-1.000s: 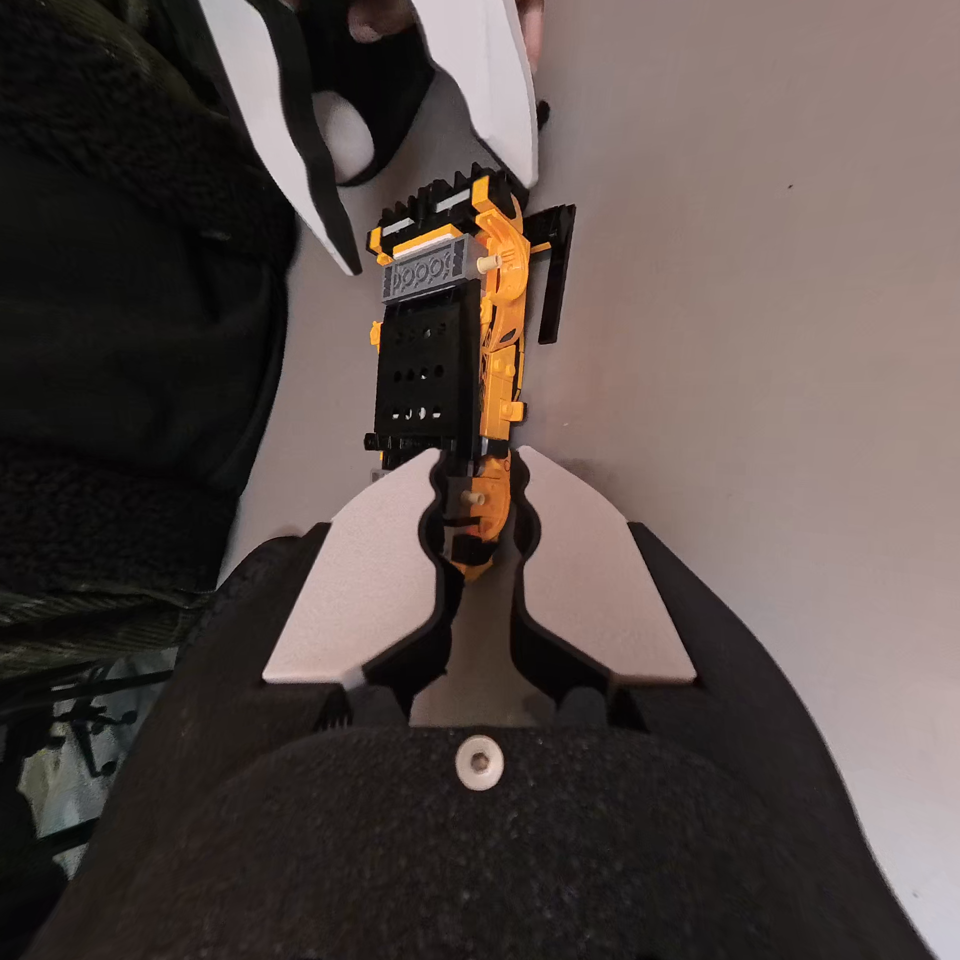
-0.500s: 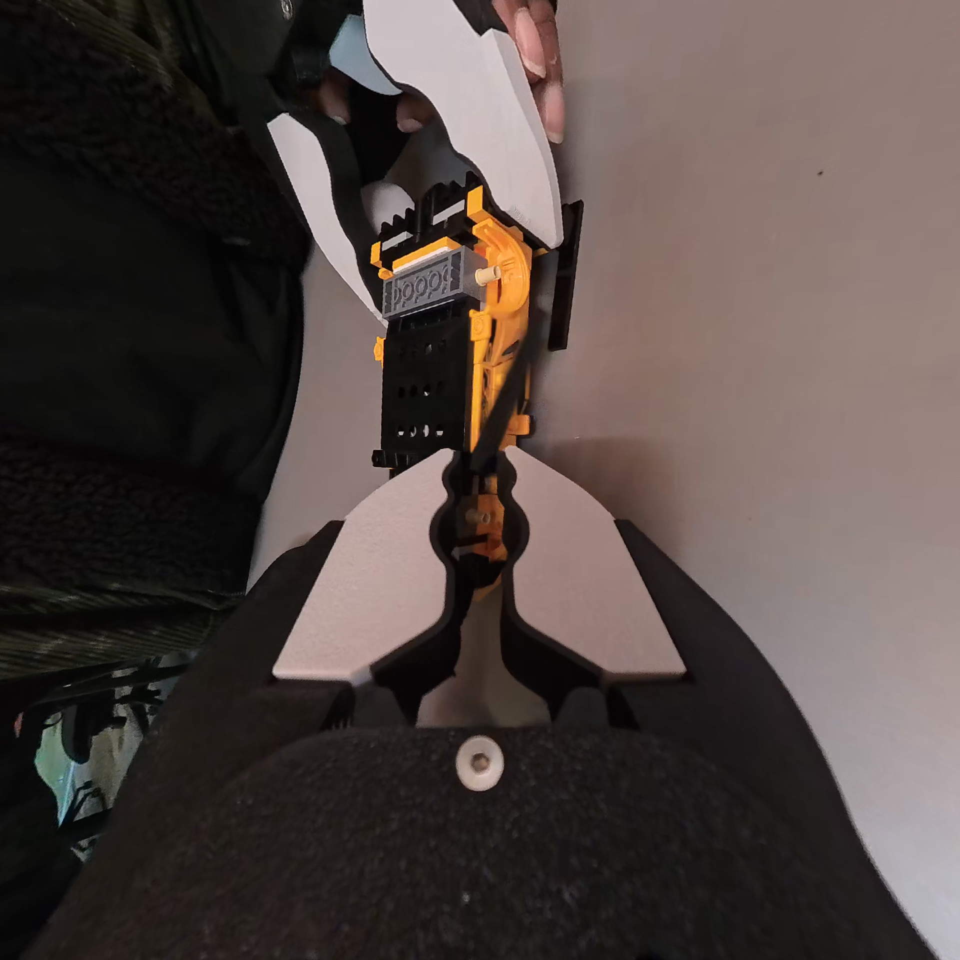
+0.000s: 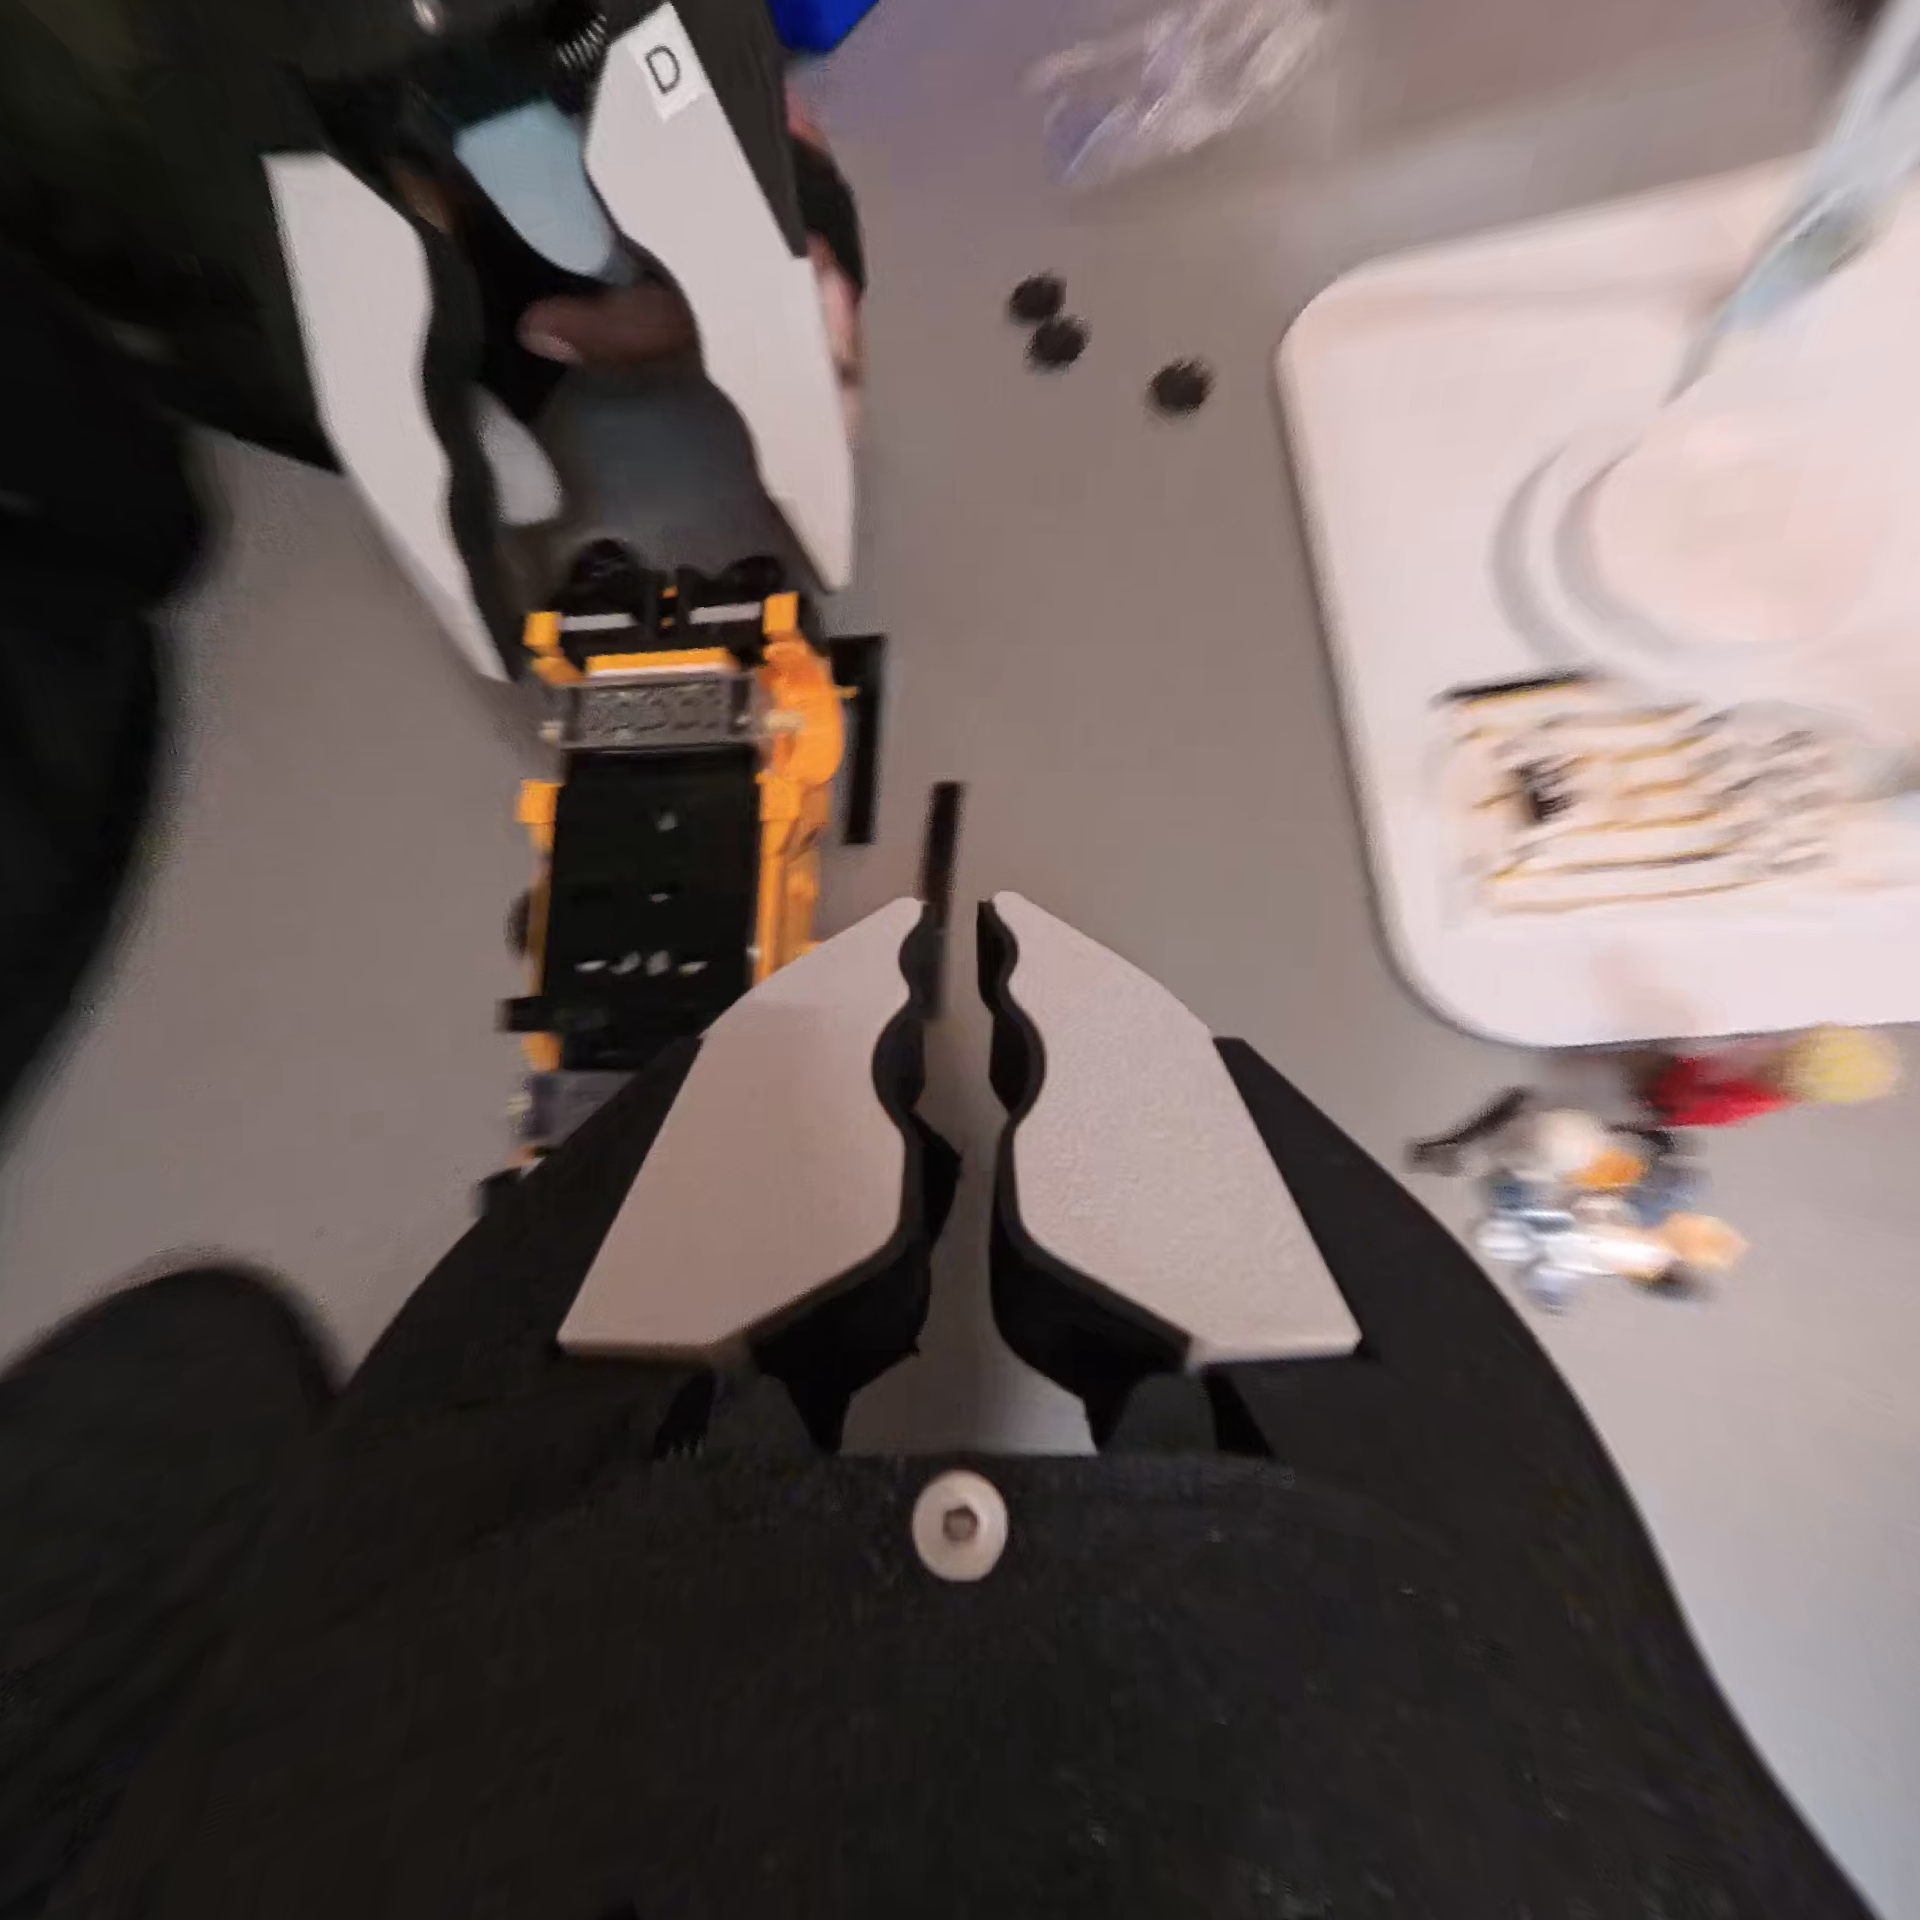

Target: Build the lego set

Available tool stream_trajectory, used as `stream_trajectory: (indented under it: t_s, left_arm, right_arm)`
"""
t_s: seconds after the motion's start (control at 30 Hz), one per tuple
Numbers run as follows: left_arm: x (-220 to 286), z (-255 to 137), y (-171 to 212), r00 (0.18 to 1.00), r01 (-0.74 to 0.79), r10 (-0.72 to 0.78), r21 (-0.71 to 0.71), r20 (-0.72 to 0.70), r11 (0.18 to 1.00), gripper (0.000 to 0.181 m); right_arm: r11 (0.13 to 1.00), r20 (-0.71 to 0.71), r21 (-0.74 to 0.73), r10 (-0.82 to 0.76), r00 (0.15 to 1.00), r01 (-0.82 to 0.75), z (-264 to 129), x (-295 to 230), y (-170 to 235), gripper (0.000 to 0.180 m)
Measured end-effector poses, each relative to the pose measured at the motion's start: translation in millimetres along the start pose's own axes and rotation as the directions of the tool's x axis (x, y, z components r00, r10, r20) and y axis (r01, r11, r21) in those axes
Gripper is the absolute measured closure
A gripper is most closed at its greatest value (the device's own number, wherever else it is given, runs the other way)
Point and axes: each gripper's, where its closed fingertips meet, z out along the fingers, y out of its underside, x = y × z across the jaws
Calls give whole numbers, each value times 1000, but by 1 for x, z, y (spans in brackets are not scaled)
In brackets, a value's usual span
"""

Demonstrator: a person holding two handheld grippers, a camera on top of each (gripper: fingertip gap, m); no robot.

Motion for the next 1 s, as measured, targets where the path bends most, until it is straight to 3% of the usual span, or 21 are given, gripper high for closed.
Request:
stream_trajectory:
  t_s: [0.07,0.17,0.23,0.27,0.33,0.37,0.47,0.6,0.77,0.9,1.0]
  left_arm:
    - [-5,-9,-11,999,33,-35,86,16,996,122]
    - [-12,-24,-27,995,90,-94,204,11,975,138]
    - [-17,-34,-36,992,123,-130,278,7,953,149]
    - [-19,-38,-40,990,132,-142,307,11,943,155]
    - [-21,-42,-44,988,131,-150,344,28,930,159]
    - [-22,-43,-46,988,127,-151,355,40,926,160]
    - [-29,-45,-47,983,108,-155,376,97,920,161]
    - [-36,-43,-41,979,88,-151,377,140,922,161]
    - [-32,-41,-33,985,108,-146,338,87,935,157]
    - [-32,-38,-23,985,135,-160,294,63,946,157]
    - [-28,-33,-15,987,150,-160,236,27,960,155]
  right_arm:
    - [979,-265,34,-183,947,199,-9,11,-18,170]
    - [892,-583,79,-322,746,446,-31,9,-51,168]
    - [877,-658,94,-300,691,471,-38,5,-58,152]
    - [883,-682,111,-267,681,457,-41,4,-60,153]
    - [884,-745,167,-176,643,436,-53,7,-66,180]
    - [882,-755,203,-135,642,425,-57,7,-70,180]
    - [869,-684,332,-46,729,366,-59,1,-84,180]
    - [893,-609,350,-13,793,284,-49,2,-92,180]
    - [972,-505,23,-189,842,232,-11,16,-45,180]
    - [963,-355,-182,-253,900,199,16,13,0,180]
    - [949,-230,-270,-227,946,162,29,0,19,168]
